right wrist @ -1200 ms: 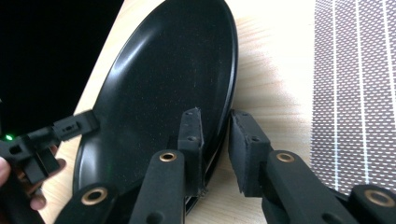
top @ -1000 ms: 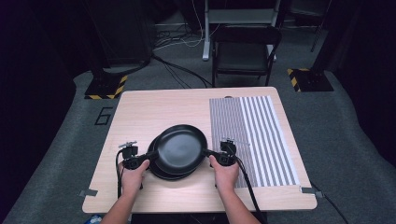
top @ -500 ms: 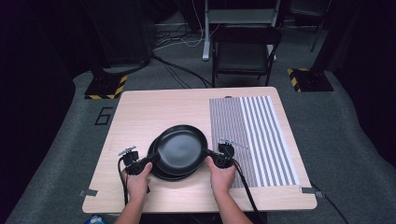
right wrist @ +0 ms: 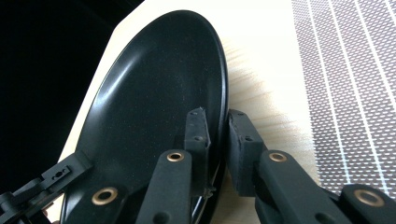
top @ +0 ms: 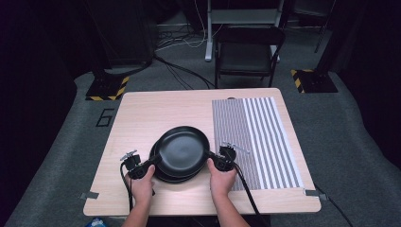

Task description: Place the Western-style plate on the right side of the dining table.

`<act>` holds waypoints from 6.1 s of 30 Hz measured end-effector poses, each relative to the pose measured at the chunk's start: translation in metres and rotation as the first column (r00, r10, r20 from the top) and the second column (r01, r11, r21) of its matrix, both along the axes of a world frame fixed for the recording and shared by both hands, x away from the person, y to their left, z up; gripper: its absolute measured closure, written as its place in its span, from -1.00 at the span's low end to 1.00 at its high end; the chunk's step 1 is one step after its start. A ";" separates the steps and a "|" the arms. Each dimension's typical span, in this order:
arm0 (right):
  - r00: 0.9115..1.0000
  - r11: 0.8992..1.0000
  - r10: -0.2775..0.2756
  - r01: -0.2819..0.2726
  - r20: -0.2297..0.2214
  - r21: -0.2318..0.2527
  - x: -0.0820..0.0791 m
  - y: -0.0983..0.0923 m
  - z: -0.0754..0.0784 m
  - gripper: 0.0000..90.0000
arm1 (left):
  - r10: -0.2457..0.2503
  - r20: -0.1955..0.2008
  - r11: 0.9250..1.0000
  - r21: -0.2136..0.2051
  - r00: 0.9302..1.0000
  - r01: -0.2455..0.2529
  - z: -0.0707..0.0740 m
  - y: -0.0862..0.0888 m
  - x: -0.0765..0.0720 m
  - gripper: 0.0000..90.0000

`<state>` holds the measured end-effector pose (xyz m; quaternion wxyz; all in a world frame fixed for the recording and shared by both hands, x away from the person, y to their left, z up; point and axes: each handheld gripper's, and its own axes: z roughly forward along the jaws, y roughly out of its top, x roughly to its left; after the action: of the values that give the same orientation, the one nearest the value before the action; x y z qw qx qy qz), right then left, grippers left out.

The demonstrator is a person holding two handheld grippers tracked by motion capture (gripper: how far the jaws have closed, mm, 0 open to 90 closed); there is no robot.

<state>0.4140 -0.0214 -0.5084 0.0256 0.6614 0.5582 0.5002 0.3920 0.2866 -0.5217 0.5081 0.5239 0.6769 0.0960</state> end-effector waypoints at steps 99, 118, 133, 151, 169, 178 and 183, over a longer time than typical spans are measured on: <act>0.998 0.993 0.026 -0.033 0.056 0.111 0.004 -0.010 0.047 0.81 | -0.028 0.105 0.999 -0.029 0.994 0.031 0.056 0.003 0.009 0.74; 0.997 0.992 -0.007 -0.002 0.073 0.128 0.004 -0.026 0.057 0.82 | -0.058 0.125 0.998 -0.029 0.990 0.062 0.066 -0.012 0.017 0.74; 0.994 0.991 -0.059 0.048 0.089 0.127 -0.003 -0.049 0.059 0.82 | -0.111 0.134 0.993 -0.034 0.985 0.116 0.070 -0.034 0.028 0.75; 0.986 0.983 -0.141 0.129 0.087 0.132 -0.018 -0.078 0.064 0.82 | -0.193 0.139 0.979 -0.039 0.971 0.200 0.073 -0.066 0.039 0.76; 0.969 0.968 -0.227 0.213 0.100 0.136 -0.037 -0.110 0.066 0.82 | -0.276 0.149 0.958 -0.041 0.950 0.285 0.074 -0.101 0.049 0.76; 0.957 0.958 -0.268 0.253 0.108 0.134 -0.047 -0.125 0.068 0.82 | -0.316 0.156 0.944 -0.044 0.936 0.326 0.077 -0.118 0.052 0.77; 0.952 0.953 -0.285 0.270 0.111 0.137 -0.052 -0.131 0.069 0.82 | -0.337 0.157 0.936 -0.049 0.928 0.349 0.077 -0.127 0.054 0.77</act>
<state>0.3616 -0.1529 -0.4392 0.0920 0.6998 0.4255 0.5664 0.4460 0.1600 -0.4443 0.5846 0.6059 0.5392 0.0177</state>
